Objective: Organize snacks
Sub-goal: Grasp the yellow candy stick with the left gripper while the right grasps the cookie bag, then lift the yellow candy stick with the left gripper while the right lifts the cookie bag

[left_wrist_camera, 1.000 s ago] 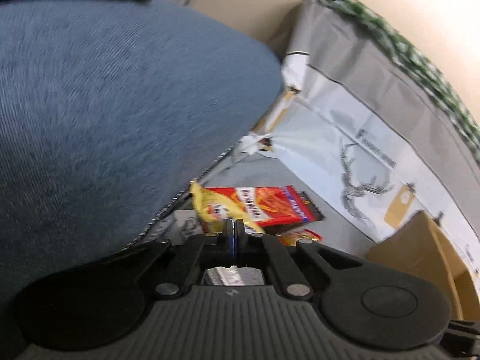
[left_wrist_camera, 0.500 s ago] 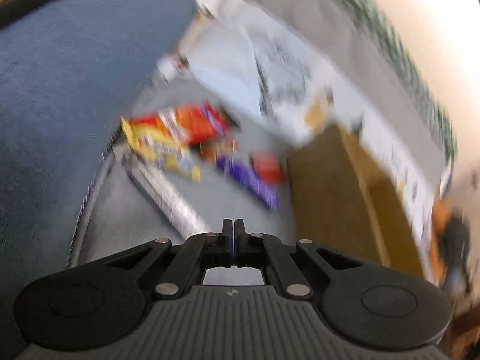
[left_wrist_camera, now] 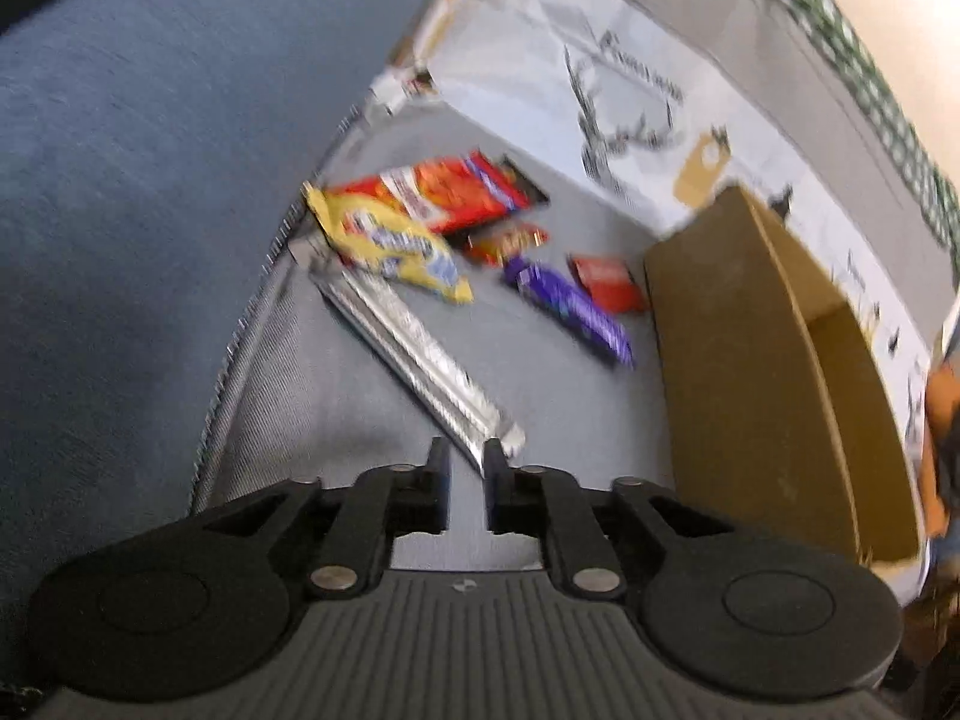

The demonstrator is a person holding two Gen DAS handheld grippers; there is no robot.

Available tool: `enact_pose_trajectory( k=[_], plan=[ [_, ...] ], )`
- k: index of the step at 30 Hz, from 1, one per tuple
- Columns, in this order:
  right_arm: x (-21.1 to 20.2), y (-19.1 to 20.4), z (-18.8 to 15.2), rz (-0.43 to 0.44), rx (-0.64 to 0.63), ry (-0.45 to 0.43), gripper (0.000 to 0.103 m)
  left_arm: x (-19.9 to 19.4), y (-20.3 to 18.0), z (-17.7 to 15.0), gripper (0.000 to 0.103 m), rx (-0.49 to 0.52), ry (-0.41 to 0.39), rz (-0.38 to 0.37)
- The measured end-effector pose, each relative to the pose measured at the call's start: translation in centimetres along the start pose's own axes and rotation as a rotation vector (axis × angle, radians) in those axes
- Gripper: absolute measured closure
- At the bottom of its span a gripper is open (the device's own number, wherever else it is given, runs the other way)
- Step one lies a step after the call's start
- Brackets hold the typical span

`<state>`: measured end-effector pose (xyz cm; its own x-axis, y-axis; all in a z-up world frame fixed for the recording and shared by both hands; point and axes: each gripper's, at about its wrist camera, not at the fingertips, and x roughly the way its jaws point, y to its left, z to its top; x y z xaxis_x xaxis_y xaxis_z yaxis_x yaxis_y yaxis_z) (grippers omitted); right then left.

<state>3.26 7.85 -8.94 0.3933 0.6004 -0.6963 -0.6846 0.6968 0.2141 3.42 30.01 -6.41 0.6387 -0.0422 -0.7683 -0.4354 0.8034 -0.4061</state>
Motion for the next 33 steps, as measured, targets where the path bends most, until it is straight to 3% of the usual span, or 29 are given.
enact_pose_trajectory(
  k=[3, 5, 6, 8, 10, 11, 13, 16, 18, 19, 21, 22, 23, 25, 28, 33],
  plan=[
    [0.6, 0.0, -0.2, -0.017, -0.017, 0.014, 0.044, -1.1, -1.5, 0.2, 0.083, 0.081, -0.107, 0.077],
    [0.9, 0.0, -0.2, -0.016, -0.025, 0.030, 0.031, -0.8, -3.9, 0.5, 0.068, 0.248, -0.150, 0.145],
    [1.0, 0.0, -0.2, -0.013, -0.026, 0.033, 0.030, -0.5, -5.0, 0.5, 0.063, 0.342, -0.178, 0.189],
    [1.2, 0.1, -0.1, -0.001, -0.027, 0.045, 0.028, 0.8, -7.1, 0.6, 0.044, 0.540, -0.226, 0.290],
    [1.5, 0.1, -0.1, 0.008, -0.029, 0.062, 0.027, 2.6, -8.1, 1.3, 0.035, 0.660, -0.222, 0.339],
    [1.8, 0.2, 0.0, 0.009, -0.032, 0.073, 0.027, 3.5, -8.3, 1.7, 0.026, 0.695, -0.215, 0.366],
    [2.2, 0.2, 0.0, 0.015, -0.041, 0.097, 0.027, 5.7, -8.0, 2.5, 0.019, 0.736, -0.164, 0.424],
    [2.7, 0.2, 0.0, 0.025, -0.052, 0.125, 0.027, 8.1, -7.6, 3.5, 0.019, 0.782, -0.103, 0.492],
    [3.0, 0.0, 0.1, 0.033, -0.046, 0.138, 0.027, 9.6, -7.0, 4.0, 0.019, 0.785, -0.027, 0.495],
    [3.0, -0.1, 0.1, 0.036, -0.044, 0.142, 0.027, 9.9, -6.7, 4.1, 0.022, 0.783, -0.009, 0.492],
    [3.1, -0.2, 0.1, 0.039, -0.042, 0.147, 0.027, 10.2, -6.3, 3.8, 0.051, 0.783, 0.021, 0.486],
    [3.1, -0.2, 0.1, 0.042, -0.042, 0.149, 0.027, 10.0, -6.1, 3.7, 0.077, 0.777, 0.040, 0.473],
    [3.0, -0.2, 0.1, 0.042, -0.043, 0.148, 0.028, 9.6, -6.1, 3.5, 0.082, 0.766, 0.040, 0.455],
    [2.9, -0.3, 0.1, 0.042, -0.045, 0.146, 0.028, 8.5, -6.2, 3.0, 0.088, 0.751, 0.020, 0.433],
    [2.8, -0.3, 0.2, 0.035, -0.038, 0.139, 0.034, 6.4, -6.1, 2.6, 0.088, 0.685, 0.007, 0.376],
    [2.2, -0.5, 0.1, 0.025, -0.031, 0.110, 0.047, 2.5, -4.5, 1.7, 0.088, 0.390, 0.027, 0.207]
  ],
)
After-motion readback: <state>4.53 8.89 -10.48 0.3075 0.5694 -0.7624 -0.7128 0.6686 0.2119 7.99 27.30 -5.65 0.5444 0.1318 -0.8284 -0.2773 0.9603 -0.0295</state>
